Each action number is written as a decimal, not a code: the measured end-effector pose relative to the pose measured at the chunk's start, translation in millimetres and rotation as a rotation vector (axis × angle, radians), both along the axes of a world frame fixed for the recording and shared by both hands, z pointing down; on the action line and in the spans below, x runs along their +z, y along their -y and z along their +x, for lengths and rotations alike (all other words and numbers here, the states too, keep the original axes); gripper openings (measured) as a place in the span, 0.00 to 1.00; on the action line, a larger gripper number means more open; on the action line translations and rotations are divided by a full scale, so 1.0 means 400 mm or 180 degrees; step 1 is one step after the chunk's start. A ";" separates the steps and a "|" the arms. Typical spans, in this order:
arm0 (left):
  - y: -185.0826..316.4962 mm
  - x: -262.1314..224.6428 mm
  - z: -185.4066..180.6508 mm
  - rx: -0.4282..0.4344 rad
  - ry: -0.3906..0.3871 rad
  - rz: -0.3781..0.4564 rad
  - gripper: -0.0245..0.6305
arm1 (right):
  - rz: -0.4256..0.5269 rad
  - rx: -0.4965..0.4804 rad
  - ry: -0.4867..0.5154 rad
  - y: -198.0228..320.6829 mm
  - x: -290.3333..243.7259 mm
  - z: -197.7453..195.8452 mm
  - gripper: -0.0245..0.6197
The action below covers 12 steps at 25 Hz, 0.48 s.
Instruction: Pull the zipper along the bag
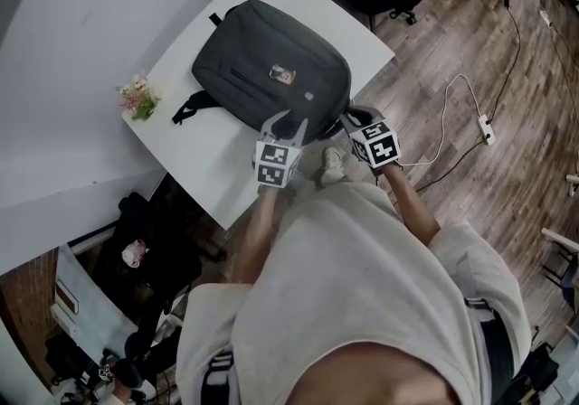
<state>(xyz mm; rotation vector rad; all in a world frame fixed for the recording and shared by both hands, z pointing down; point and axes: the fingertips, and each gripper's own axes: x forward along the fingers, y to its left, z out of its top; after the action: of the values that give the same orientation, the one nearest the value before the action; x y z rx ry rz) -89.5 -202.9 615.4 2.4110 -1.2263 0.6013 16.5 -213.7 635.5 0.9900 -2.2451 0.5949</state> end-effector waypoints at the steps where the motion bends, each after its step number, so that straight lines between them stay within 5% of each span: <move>1: 0.011 -0.020 -0.017 -0.0103 -0.0033 0.0063 0.25 | 0.0100 0.0046 0.0037 0.016 -0.021 0.001 0.17; 12: 0.120 -0.300 -0.216 -0.0857 -0.0294 0.0908 0.14 | 0.1132 0.0320 0.0607 0.198 -0.363 -0.028 0.08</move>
<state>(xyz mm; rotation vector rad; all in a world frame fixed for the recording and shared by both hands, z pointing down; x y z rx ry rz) -175.9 -250.8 495.3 2.3999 -1.6547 0.2455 5.4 -292.9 490.3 1.2719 -2.5394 0.3484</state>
